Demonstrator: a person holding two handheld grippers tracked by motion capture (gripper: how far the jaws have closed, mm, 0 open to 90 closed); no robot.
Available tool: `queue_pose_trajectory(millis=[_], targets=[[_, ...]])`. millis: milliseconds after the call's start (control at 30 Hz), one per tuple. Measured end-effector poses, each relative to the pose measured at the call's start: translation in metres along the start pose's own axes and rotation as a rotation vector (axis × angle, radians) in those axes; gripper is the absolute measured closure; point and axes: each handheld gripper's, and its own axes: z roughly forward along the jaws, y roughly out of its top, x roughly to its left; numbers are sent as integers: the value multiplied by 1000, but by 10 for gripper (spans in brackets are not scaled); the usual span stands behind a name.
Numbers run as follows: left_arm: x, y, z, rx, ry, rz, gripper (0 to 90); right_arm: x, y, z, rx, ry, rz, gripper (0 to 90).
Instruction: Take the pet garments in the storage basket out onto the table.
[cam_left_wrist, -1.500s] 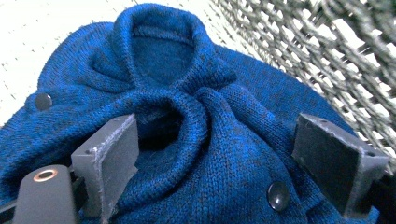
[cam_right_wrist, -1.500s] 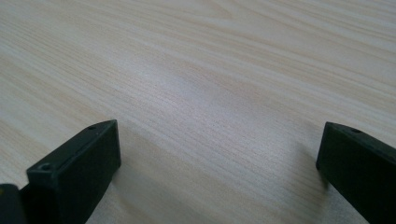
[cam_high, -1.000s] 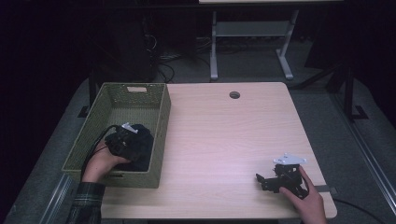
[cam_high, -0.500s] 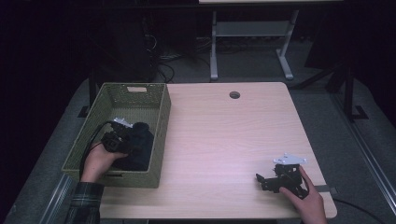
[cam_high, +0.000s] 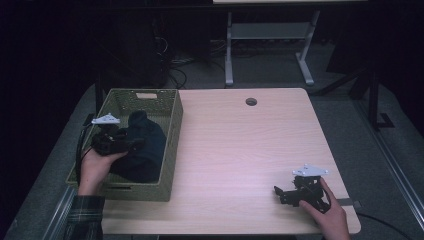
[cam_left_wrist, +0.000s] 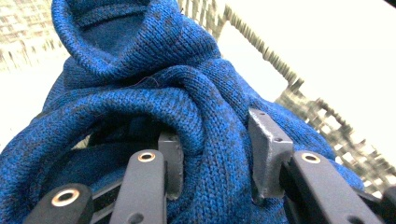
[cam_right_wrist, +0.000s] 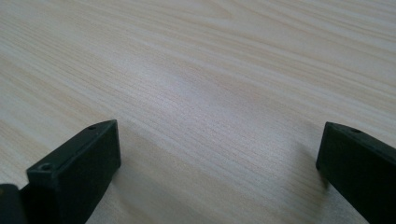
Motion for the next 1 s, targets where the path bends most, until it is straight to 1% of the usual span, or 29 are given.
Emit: queue_pose_trajectory(millis=[67,167,233,333,433,533,633,733,867,1000], targets=[[0,2,-6,-34,-8,-2,612,0,0,0,0,0,0,0],[0,4,-12,-89,-4,0,612,0,0,0,0,0,0,0],[0,6,-16,-131,-4,8,612,0,0,0,0,0,0,0],[-1,9,-22,-180,-17,5,613,0,0,0,0,0,-1,0],[-3,13,-28,-226,-39,2,613,0,0,0,0,0,1,0],[-6,19,-34,-258,-47,14,613,0,0,0,0,0,0,0],[-10,26,-39,-299,-70,22,614,0,0,0,-1,0,-1,0],[-16,33,-45,-342,-81,31,615,0,0,0,0,0,0,0],[-23,43,-51,-377,-112,39,616,0,0,0,0,1,0,0],[-30,50,-54,-390,-133,59,616,0,0,0,-1,1,-1,0]])
